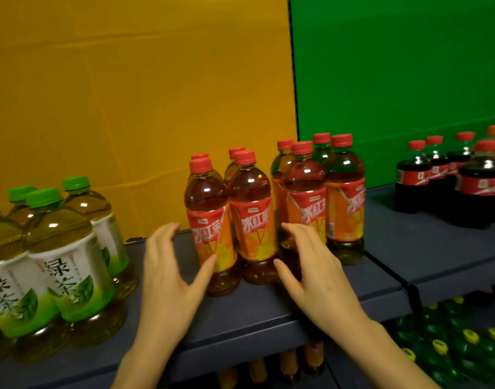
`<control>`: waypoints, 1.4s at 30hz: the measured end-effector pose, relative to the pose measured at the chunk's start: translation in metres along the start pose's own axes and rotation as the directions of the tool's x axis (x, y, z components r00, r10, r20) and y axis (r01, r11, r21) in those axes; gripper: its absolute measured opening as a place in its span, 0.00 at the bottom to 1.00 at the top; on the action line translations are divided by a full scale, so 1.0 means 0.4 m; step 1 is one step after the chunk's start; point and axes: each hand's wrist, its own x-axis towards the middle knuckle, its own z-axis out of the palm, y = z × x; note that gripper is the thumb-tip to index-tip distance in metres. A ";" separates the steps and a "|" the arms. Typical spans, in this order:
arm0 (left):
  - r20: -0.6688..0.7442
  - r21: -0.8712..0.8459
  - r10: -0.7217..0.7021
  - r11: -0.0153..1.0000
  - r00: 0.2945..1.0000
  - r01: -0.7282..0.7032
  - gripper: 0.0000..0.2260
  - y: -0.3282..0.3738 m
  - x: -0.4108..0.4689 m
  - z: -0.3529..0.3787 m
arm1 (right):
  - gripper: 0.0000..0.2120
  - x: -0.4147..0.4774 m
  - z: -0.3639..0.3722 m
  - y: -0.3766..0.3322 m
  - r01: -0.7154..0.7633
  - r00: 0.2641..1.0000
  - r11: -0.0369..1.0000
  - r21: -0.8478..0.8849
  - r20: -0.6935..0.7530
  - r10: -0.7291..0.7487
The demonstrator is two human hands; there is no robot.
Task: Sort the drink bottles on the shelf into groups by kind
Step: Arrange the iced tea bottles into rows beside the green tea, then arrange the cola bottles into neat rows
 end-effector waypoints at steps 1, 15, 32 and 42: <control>-0.032 0.055 0.047 0.997 0.998 -0.045 0.31 0.013 -0.004 -0.013 | 0.20 -0.006 -0.028 0.015 0.014 1.000 0.999 -0.037 0.008 -0.014; 0.169 0.033 0.192 0.979 0.967 -0.201 0.12 0.417 -0.117 0.222 | 0.10 -0.096 -0.493 0.438 -0.125 0.986 0.961 -0.247 0.074 0.148; 0.418 -0.091 0.034 0.996 0.908 0.004 0.32 0.654 0.158 0.754 | 0.29 -0.012 -0.538 0.669 -0.364 0.929 0.918 -0.154 -0.128 0.347; 0.460 -0.348 -0.092 0.896 0.883 0.275 0.31 0.634 0.240 0.957 | 0.35 0.010 -0.487 0.704 -0.297 0.952 0.944 -0.148 -0.127 0.279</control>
